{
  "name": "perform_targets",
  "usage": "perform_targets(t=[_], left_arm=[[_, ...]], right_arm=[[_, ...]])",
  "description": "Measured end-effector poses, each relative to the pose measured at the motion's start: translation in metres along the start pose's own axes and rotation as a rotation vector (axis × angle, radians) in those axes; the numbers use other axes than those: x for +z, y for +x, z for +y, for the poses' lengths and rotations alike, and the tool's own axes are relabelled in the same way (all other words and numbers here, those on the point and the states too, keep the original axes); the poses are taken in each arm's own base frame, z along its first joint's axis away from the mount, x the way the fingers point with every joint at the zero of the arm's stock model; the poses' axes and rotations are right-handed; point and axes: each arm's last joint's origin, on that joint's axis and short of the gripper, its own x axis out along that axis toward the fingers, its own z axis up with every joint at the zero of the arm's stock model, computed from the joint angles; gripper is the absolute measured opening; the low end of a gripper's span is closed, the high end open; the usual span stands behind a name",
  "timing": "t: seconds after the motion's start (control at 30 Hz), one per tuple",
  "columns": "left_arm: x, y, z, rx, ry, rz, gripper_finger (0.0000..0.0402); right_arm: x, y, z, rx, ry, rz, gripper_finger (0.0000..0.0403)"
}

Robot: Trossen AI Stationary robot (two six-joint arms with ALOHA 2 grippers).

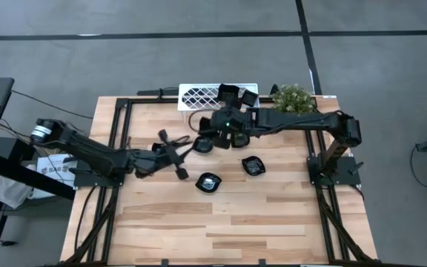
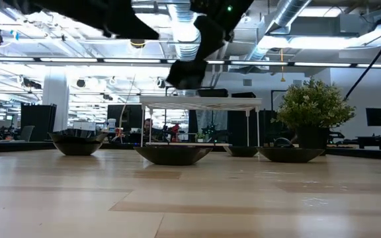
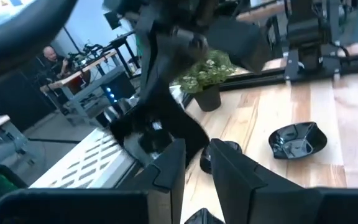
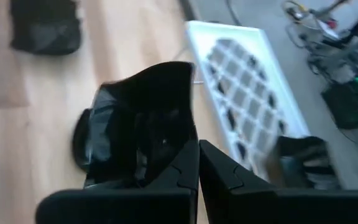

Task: Pick & Place Mini shaped plates
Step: Stack the black distorted square plate on top of the black distorted square plate on the shelf

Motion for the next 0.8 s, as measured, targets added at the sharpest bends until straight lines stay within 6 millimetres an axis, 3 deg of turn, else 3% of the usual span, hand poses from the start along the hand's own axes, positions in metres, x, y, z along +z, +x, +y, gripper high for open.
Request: perform_targets(t=[0.2,0.37,0.57,0.8], left_arm=[[-0.011,-0.019,0.018,0.011,-0.092,-0.032,0.0078],[-0.013,-0.028,0.027,0.019,-0.142,-0.058,0.0078],[-0.013,-0.028,0.027,0.016,-0.15,-0.067,0.0078],[-0.012,-0.028,0.027,0.016,-0.155,-0.072,0.0078]], right_arm=[[0.008,-0.023,-0.052,-0.042,0.084,-0.051,0.0],[-0.008,-0.032,-0.109,0.004,0.175,-0.068,0.0],[-0.032,-0.025,-0.162,0.057,0.202,-0.077,0.0],[-0.053,-0.004,-0.192,0.135,0.258,-0.064,0.0]])
